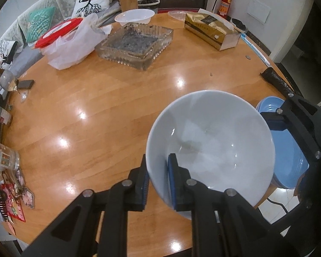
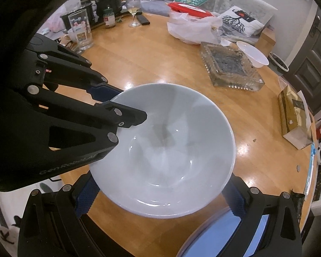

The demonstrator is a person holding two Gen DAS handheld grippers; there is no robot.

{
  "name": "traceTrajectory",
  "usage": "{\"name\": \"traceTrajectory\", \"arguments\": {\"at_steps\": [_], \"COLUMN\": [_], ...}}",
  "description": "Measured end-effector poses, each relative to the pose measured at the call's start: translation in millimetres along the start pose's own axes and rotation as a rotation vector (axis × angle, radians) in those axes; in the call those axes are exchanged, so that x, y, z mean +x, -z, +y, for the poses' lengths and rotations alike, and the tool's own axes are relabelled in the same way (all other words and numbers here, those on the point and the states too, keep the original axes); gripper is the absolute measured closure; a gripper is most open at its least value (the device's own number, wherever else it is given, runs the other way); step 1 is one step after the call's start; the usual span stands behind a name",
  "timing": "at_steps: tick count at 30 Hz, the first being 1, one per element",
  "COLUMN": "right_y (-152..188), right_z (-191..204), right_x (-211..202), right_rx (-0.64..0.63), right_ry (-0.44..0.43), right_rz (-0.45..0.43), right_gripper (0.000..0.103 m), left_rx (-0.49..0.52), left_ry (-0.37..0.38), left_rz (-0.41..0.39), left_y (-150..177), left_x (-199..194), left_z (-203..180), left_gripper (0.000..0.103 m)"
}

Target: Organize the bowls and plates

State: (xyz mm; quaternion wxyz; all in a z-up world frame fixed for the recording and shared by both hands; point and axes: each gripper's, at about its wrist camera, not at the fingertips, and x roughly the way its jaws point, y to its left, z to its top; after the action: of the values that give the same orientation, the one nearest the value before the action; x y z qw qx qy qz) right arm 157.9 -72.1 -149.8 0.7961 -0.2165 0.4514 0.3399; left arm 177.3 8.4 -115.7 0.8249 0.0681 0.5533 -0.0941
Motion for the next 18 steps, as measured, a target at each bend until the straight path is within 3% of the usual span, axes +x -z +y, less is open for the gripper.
{"name": "traceTrajectory", "arguments": {"at_steps": [18], "right_y": [8.0], "right_z": [4.5], "right_x": [-0.4], "right_rx": [-0.025], "right_ry": [0.049], "right_rz": [0.005], "right_gripper": [0.002], "left_rx": [0.002], "left_ry": [-0.009], "left_rz": [0.004], "left_y": [0.9], "left_x": [9.4], "left_z": [-2.0], "left_gripper": [0.089]}}
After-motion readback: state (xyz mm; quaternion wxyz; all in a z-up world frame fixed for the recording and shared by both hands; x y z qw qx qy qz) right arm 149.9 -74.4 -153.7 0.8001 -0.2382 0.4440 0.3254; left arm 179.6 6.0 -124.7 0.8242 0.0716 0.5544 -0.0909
